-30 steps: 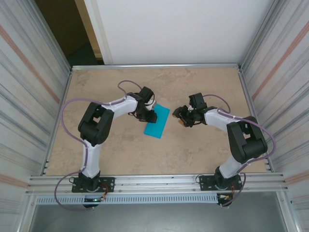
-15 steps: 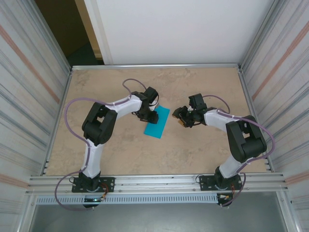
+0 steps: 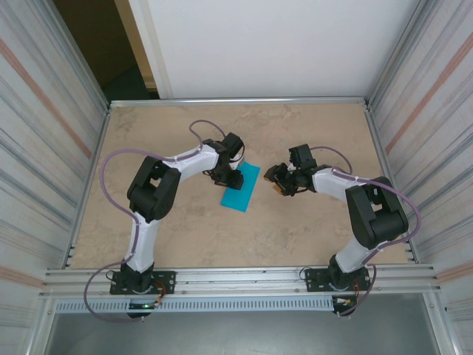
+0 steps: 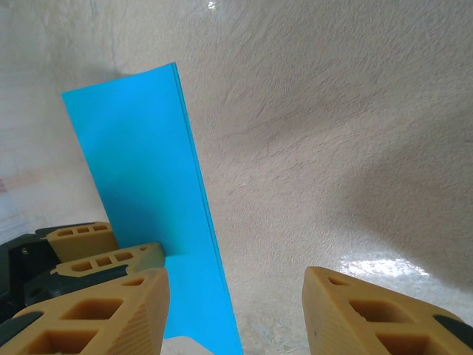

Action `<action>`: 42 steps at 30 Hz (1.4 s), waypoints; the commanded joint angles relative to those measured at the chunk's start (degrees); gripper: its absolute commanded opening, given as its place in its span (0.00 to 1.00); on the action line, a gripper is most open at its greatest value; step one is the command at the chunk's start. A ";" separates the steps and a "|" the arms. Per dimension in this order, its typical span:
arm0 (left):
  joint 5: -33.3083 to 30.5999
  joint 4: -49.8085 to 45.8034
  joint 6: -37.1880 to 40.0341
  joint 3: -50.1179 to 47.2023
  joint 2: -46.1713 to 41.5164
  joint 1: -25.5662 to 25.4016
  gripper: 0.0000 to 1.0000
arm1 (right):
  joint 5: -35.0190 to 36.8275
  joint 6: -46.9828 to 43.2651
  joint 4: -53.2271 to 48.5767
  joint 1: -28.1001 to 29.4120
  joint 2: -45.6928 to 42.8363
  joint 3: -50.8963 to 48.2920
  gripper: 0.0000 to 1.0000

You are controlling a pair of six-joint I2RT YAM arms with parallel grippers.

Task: Fold a paper plane with a square sheet of paper (pick it up from the middle)
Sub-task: Hold the square sheet of paper at the center of the table.

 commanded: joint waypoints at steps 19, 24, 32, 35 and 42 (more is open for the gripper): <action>2.97 2.36 1.78 -5.89 15.53 -2.71 0.45 | -2.84 -1.21 3.54 1.92 2.37 -0.26 0.43; 3.04 2.53 2.61 -5.97 15.70 -2.71 0.45 | -3.24 -1.21 4.07 2.30 3.02 -0.10 0.42; 2.69 2.59 3.34 -6.11 16.23 -2.71 0.45 | -4.71 -1.12 5.78 2.74 4.22 0.05 0.37; 2.96 2.60 2.88 -5.99 16.51 -2.71 0.45 | -5.81 -1.16 6.54 3.18 5.11 0.54 0.31; 3.18 2.72 2.57 -5.94 16.94 -2.71 0.45 | -7.86 -1.73 7.53 5.12 8.09 3.53 0.21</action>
